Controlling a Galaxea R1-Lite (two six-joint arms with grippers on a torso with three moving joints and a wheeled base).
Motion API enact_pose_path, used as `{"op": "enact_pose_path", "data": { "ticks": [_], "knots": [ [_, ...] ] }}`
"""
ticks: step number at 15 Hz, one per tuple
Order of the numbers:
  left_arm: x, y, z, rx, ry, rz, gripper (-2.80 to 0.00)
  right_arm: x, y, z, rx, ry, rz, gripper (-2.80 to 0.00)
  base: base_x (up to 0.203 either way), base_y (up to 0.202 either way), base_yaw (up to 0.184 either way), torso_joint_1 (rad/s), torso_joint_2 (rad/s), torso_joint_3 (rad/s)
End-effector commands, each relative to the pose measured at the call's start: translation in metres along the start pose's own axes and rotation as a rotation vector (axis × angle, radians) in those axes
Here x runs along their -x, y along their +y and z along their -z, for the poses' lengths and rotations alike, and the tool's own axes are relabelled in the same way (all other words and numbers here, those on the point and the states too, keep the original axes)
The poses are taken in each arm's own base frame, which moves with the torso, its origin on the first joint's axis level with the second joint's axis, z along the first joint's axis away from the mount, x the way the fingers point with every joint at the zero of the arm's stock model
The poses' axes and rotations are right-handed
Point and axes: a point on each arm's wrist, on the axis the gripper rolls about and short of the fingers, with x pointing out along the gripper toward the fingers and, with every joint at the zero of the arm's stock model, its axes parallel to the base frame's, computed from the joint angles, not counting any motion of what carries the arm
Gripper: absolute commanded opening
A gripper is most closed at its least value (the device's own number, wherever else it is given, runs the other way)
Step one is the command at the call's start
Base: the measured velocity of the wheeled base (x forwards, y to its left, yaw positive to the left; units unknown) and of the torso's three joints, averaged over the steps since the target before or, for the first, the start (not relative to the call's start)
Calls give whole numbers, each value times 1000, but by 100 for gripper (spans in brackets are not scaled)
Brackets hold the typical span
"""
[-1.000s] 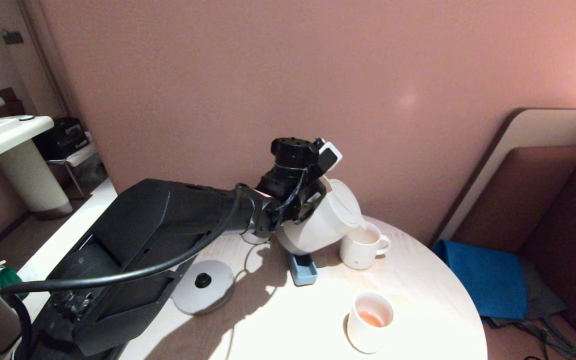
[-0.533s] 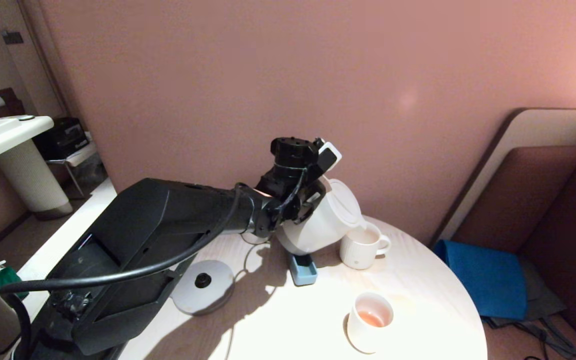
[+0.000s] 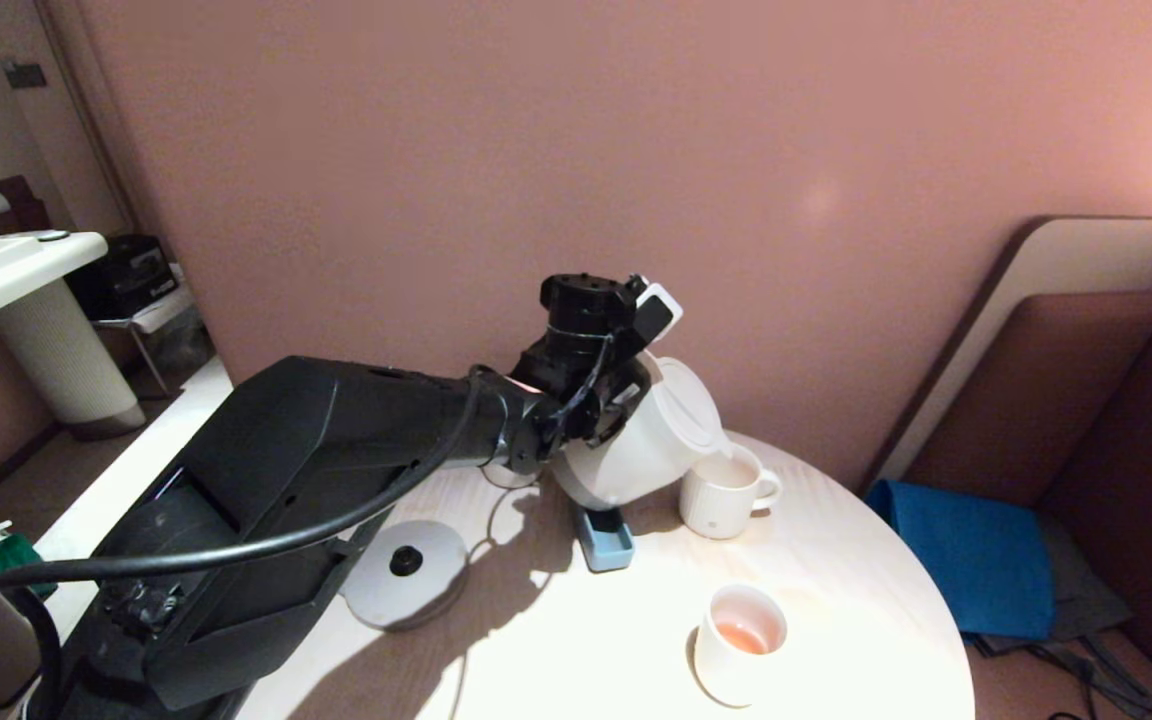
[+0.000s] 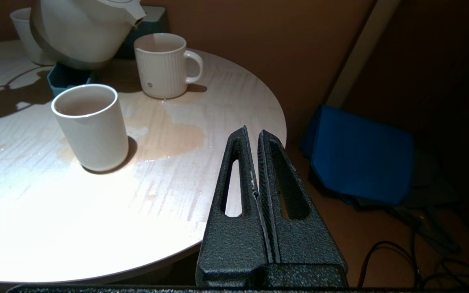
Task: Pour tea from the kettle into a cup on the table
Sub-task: Pour water into the cup
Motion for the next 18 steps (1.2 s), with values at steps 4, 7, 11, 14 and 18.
{"op": "enact_pose_path", "data": {
  "ticks": [4,7,11,14,18],
  "knots": [
    [7,13,-11,77,-29,-24,-280,0,0,0,2,2,1,-280,0,0,0,0,0,0],
    [13,31,-18,169,-45,-50,-280,0,0,0,1,1,-1,-280,0,0,0,0,0,0],
    [19,56,-22,273,-61,-89,-280,0,0,0,-13,2,2,-280,0,0,0,0,0,0],
    [22,59,-24,289,-52,-82,-280,0,0,0,-12,2,2,-280,0,0,0,0,0,0],
    [26,63,-28,327,-62,-85,-280,0,0,0,-13,2,5,-280,0,0,0,0,0,0]
  ]
}}
